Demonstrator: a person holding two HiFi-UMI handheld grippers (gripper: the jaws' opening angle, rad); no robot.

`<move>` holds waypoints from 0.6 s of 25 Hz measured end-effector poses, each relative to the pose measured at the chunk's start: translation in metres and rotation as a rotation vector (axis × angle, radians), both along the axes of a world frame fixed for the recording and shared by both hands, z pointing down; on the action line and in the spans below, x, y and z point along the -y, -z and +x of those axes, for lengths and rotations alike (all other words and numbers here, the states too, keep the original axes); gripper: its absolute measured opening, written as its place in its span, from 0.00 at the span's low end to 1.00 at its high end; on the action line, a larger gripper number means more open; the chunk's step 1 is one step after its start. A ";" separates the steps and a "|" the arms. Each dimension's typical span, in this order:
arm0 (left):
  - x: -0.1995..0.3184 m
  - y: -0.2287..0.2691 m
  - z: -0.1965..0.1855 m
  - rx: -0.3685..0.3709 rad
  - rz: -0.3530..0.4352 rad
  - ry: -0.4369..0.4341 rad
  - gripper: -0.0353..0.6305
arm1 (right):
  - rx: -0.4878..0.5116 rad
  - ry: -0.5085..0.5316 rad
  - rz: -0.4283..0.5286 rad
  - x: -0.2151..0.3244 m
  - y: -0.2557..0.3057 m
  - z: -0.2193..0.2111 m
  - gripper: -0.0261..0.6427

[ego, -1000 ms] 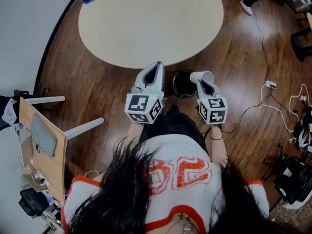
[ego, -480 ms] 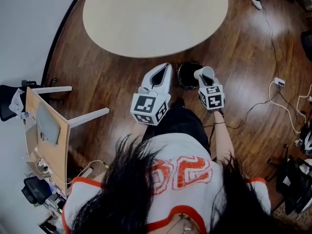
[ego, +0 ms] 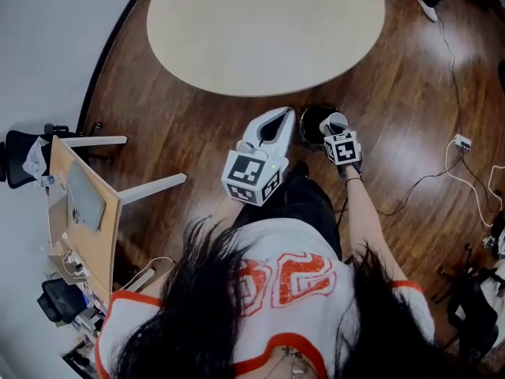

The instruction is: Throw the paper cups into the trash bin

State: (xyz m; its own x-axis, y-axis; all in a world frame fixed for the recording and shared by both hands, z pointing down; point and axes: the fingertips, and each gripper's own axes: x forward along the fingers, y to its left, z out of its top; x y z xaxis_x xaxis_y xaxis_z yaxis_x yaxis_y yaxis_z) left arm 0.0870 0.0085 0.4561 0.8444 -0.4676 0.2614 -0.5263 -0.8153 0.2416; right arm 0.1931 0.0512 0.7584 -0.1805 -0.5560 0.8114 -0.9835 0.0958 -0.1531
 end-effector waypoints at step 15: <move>0.002 -0.089 0.032 0.058 -0.085 -0.062 0.05 | 0.007 0.009 -0.093 -0.001 -0.078 0.012 0.09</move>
